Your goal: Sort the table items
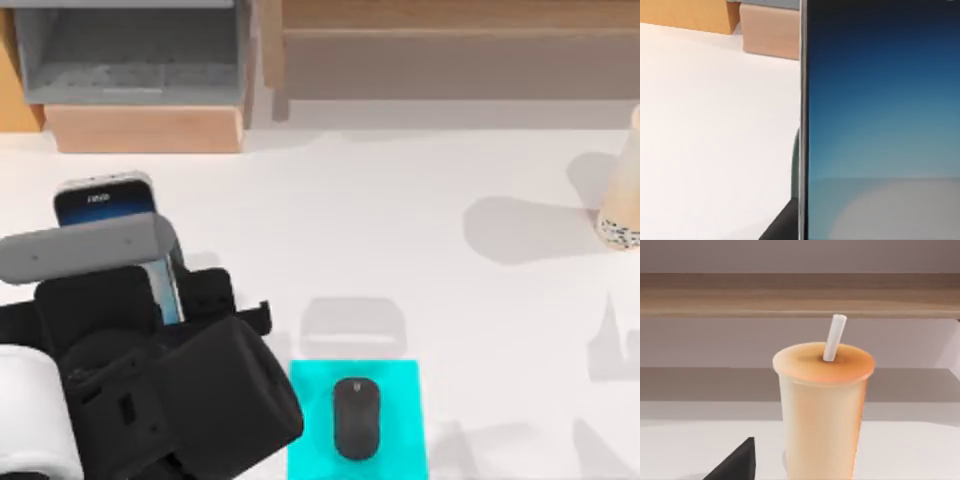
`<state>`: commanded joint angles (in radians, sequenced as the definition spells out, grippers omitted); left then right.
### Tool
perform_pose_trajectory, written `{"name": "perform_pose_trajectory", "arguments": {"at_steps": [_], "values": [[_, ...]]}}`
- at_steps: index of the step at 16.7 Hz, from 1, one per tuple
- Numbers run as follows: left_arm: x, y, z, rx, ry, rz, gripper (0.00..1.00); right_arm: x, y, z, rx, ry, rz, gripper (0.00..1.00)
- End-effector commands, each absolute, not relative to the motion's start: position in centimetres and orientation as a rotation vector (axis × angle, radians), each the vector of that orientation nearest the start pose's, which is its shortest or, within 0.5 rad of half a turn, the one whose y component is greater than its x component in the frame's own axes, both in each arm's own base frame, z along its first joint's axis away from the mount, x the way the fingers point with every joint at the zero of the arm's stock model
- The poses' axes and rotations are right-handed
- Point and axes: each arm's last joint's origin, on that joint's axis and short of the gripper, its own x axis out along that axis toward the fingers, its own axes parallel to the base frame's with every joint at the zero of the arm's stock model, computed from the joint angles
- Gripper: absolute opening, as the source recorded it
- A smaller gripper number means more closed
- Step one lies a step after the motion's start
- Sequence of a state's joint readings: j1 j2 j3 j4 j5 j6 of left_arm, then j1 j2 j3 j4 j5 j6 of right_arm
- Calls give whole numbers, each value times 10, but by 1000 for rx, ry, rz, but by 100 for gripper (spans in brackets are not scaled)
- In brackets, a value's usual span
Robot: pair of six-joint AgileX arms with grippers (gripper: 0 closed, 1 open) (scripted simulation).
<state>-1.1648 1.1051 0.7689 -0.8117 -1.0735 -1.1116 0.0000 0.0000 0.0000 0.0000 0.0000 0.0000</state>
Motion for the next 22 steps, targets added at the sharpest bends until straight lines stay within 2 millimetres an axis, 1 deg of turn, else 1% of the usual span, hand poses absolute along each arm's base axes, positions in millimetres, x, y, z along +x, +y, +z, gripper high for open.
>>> {"name": "perform_pose_trajectory", "arguments": {"at_steps": [4, 10, 12, 16, 22], "values": [[115, -163, 232, -69, 445, 186, 0, 106, -1, 160, 0, 0, 0, 100], [138, -159, 215, -49, 451, 186, 0, 106, -1, 160, 0, 0, 0, 100], [141, -159, 212, -46, 451, 185, 0, 106, -1, 160, 0, 0, 0, 100], [142, -159, 212, -46, 451, 185, 0, 106, -1, 160, 0, 0, 0, 100], [142, -159, 212, -46, 451, 185, 45, 106, -1, 160, 0, 0, 0, 100]]}}
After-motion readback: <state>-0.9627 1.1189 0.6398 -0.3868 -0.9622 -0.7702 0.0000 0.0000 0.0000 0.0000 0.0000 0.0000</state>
